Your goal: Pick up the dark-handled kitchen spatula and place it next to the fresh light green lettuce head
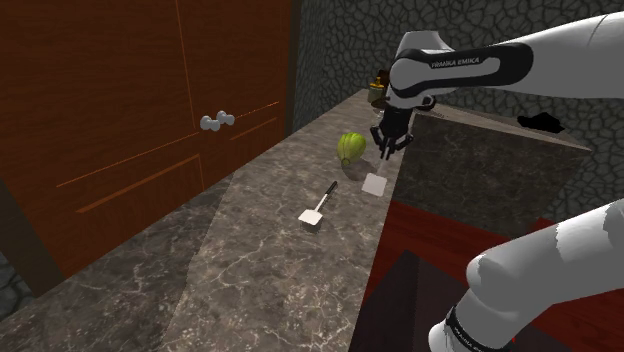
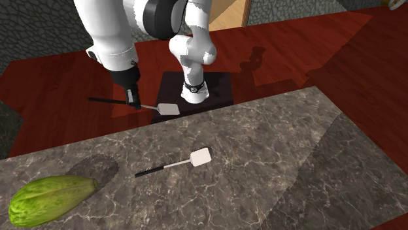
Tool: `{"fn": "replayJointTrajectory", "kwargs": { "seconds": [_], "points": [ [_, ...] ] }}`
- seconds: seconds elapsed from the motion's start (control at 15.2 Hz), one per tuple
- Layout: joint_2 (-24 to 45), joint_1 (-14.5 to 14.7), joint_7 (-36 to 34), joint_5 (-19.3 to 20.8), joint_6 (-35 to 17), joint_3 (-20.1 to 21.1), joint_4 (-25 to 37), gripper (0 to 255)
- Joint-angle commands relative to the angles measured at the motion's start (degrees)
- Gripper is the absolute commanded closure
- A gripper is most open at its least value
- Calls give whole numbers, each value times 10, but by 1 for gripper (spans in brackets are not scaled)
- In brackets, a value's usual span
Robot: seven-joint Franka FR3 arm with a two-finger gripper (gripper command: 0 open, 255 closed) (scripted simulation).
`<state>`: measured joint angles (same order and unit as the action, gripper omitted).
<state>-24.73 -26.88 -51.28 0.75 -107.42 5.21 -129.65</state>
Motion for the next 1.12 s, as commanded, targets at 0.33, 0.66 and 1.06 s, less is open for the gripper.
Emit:
{"fn": "replayJointTrajectory", "kwargs": {
  "seconds": [0.33,0.66,1.06],
  "points": [
    [110,-30,68,19,-12,-47,100,255],
    [196,-50,116,20,-8,-75,192,255],
    [311,-75,171,9,14,-102,332,255]
  ]
}}
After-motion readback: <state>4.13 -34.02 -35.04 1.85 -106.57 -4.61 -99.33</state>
